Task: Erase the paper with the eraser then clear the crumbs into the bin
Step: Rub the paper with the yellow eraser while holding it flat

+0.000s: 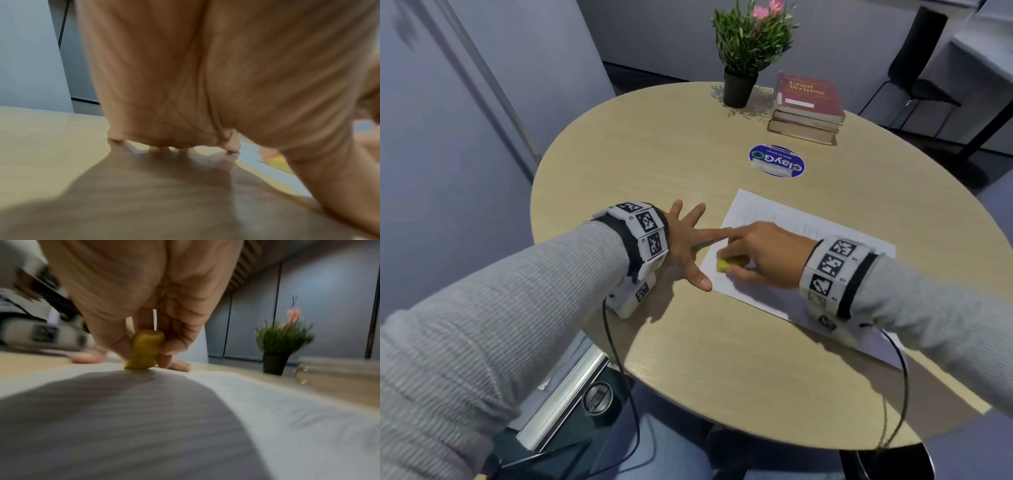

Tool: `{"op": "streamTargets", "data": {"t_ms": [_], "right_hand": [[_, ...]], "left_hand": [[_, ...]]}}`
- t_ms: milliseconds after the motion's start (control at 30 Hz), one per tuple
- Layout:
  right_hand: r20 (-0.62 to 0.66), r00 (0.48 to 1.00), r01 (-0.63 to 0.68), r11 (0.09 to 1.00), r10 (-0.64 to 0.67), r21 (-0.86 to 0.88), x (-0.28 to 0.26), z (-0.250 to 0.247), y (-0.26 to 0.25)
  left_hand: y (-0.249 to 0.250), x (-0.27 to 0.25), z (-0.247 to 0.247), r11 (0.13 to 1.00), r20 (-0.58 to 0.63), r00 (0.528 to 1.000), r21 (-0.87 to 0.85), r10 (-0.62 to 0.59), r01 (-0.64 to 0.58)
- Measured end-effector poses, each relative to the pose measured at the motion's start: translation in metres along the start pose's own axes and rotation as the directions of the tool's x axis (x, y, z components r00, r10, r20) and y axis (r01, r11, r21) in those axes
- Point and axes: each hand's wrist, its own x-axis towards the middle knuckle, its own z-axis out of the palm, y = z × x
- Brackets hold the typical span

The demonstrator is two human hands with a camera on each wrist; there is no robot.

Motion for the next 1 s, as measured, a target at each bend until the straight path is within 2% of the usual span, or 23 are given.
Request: {"op": "streamTargets", "data": {"t_ms": [67, 100, 200, 233, 300, 367, 500, 533, 600, 667, 767, 800, 833, 933, 1000], "right_hand": [[-0.038, 0.997, -0.067, 0.998, 0.067, 0.002, 0.002, -0.005, 0.012], [-0.043, 0.998, -0.046, 0.999, 0.047, 0.014, 0.000, -0.003, 0.010], [0.021, 0.992, 0.121, 0.991, -0.122, 0.052, -0.012, 0.009, -0.012], [0.033, 0.993, 0.115, 0.991, -0.117, 0.062, -0.012, 0.008, -0.010], [0.002, 1.000, -0.010, 0.999, 0.010, 0.044, -0.004, -0.003, 0.007], [-0.040, 0.997, -0.071, 0.997, 0.072, 0.023, -0.003, -0.005, 0.018], [0.016, 0.994, 0.108, 0.992, -0.110, 0.069, -0.014, 0.011, -0.009], [0.027, 0.996, 0.087, 0.993, -0.089, 0.086, -0.014, 0.008, -0.007], [-0.022, 0.999, -0.041, 0.995, 0.043, 0.095, -0.007, -0.003, 0.012], [-0.063, 0.994, -0.081, 0.994, 0.086, 0.074, -0.006, -0.004, 0.021], [-0.006, 0.995, 0.097, 0.992, -0.096, 0.079, -0.015, 0.007, -0.003], [0.017, 0.993, 0.112, 0.988, -0.114, 0.106, -0.019, 0.009, -0.007], [0.021, 0.996, 0.085, 0.990, -0.088, 0.114, -0.018, 0.006, -0.004], [-0.061, 0.992, -0.100, 0.989, 0.107, 0.109, -0.010, -0.006, 0.024], [-0.055, 0.997, -0.056, 0.995, 0.060, 0.083, -0.011, -0.003, 0.020]], "left_hand": [[0.001, 0.000, 0.001, 1.000, -0.009, 1.000, 0.002, -0.005, 0.005], [0.001, 0.000, 0.001, 1.000, -0.010, 1.000, 0.005, -0.009, 0.009], [0.000, 0.000, 0.000, 1.000, 0.006, 1.000, 0.020, -0.018, 0.018], [0.000, -0.001, -0.001, 1.000, 0.008, 1.000, 0.021, -0.018, 0.017], [0.001, -0.001, -0.001, 1.000, 0.000, 1.000, 0.026, -0.016, 0.016], [0.003, -0.002, 0.000, 0.999, -0.005, 1.000, 0.035, -0.019, 0.020], [0.001, -0.002, -0.002, 0.999, 0.008, 1.000, 0.033, -0.018, 0.018], [0.001, -0.002, -0.002, 0.999, 0.002, 1.000, 0.029, -0.017, 0.017], [0.002, -0.002, 0.000, 1.000, -0.013, 1.000, 0.019, -0.015, 0.016], [0.002, -0.002, 0.001, 1.000, -0.021, 1.000, 0.011, -0.017, 0.017], [0.000, -0.001, 0.000, 1.000, 0.002, 1.000, 0.010, -0.016, 0.016], [0.000, 0.000, -0.001, 1.000, 0.010, 1.000, 0.009, -0.017, 0.017], [0.000, 0.000, -0.001, 1.000, 0.011, 1.000, 0.010, -0.017, 0.017], [0.003, -0.002, 0.000, 1.000, -0.012, 1.000, 0.019, -0.017, 0.017], [0.002, -0.002, 0.001, 1.000, -0.023, 1.000, 0.011, -0.015, 0.015]]}}
